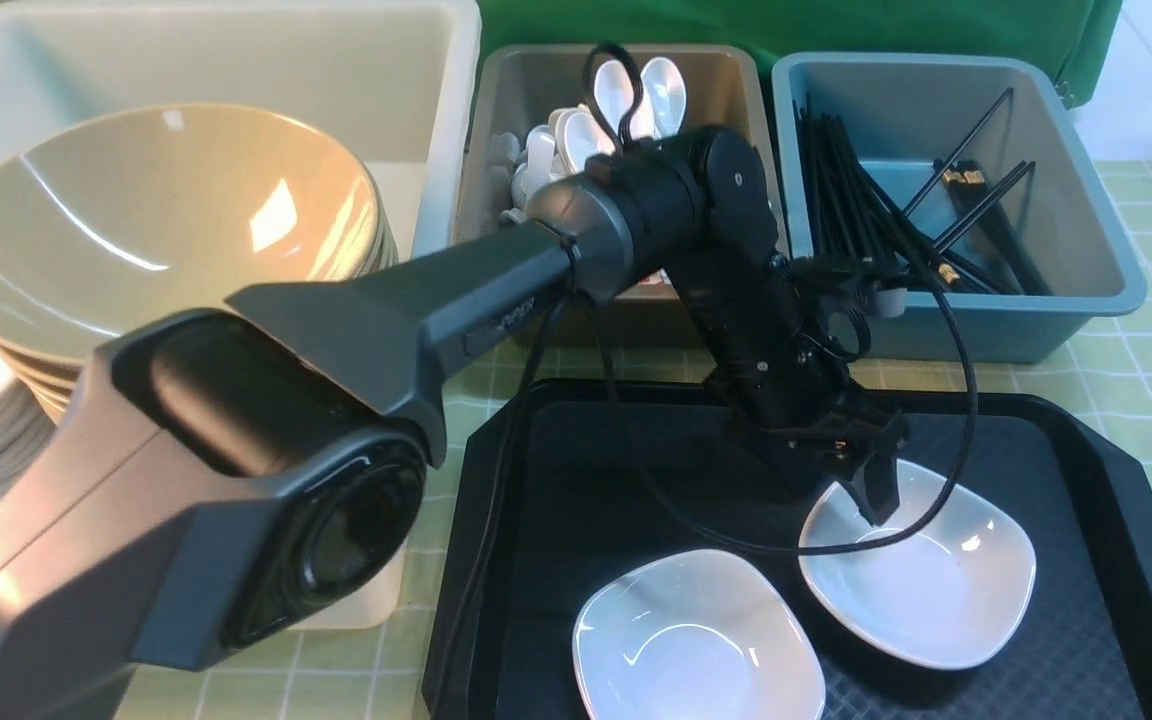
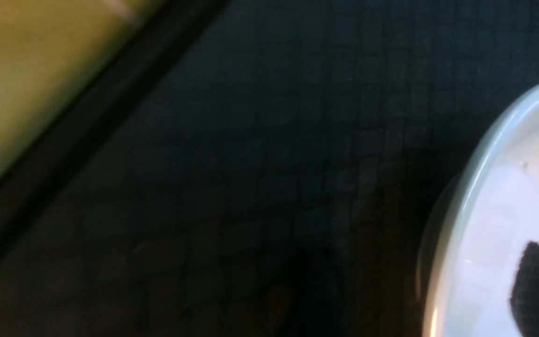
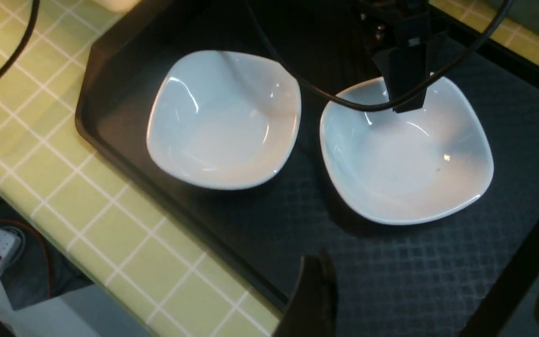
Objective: On green table put chopsticks spoon bowls plates into blue grey white boxes.
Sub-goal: 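Grasp the small white bowl on the black tray by its rim with the left gripper, then place the white bowl into the white bin with the other dishes with the left gripper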
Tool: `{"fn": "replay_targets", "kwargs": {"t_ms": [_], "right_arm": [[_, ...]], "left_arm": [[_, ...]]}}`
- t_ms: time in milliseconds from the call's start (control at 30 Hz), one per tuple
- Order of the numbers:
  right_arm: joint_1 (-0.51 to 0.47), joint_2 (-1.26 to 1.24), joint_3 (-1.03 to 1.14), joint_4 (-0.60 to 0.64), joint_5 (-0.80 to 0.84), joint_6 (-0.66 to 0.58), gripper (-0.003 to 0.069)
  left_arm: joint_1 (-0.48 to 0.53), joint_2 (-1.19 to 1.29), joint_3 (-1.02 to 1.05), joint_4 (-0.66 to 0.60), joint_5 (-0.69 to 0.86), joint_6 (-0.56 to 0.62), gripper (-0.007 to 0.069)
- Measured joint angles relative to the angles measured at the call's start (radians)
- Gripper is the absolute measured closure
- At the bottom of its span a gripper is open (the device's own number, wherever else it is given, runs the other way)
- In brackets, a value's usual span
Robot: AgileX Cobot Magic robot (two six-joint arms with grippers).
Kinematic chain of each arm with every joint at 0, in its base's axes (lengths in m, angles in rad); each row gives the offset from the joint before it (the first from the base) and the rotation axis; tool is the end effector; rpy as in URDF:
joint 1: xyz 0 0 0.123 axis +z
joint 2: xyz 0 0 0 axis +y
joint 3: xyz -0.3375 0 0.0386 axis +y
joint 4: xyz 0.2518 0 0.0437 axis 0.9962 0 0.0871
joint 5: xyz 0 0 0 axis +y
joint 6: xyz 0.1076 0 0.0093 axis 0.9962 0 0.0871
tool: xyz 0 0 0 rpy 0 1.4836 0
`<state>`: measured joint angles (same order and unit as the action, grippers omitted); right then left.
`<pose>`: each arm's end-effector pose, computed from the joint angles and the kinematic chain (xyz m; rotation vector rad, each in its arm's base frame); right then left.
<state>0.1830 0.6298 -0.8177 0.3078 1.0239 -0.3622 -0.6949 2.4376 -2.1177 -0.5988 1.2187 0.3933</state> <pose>0.0608 0.0397 0.3735 -0.5646 2.2142 0.2924 0.3873 -0.3973 0.1843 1.3110 2.6783 -0.8962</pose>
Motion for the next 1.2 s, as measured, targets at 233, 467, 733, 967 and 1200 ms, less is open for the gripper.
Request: {"fn": "replay_targets", "kwargs": {"t_ms": [233,467,733,967,1200], "right_arm": [[0.006,0.000,0.000,-0.018,0.000,0.020,0.0074],[0.006,0.000,0.000,-0.025,-0.019,0.005,0.0074],[0.035,0.081,-0.064,0.224,-0.070,-0.276,0.0152],[0.104,0.279,-0.300,0.291,-0.055,-0.336,0.0488],[0.302,0.427,-0.449,0.299,-0.112,-0.343,0.0634]], "left_arm": [[-0.005,0.014,0.000,-0.014,0.000,0.034,0.0566],[-0.005,-0.054,-0.010,0.021,0.000,0.035,0.0609],[-0.003,-0.347,-0.013,0.148,0.015,-0.038,0.0609],[0.101,-0.663,0.058,0.202,0.028,-0.115,0.0609],[0.511,-1.026,0.463,0.169,0.039,-0.139,0.0609]]}}
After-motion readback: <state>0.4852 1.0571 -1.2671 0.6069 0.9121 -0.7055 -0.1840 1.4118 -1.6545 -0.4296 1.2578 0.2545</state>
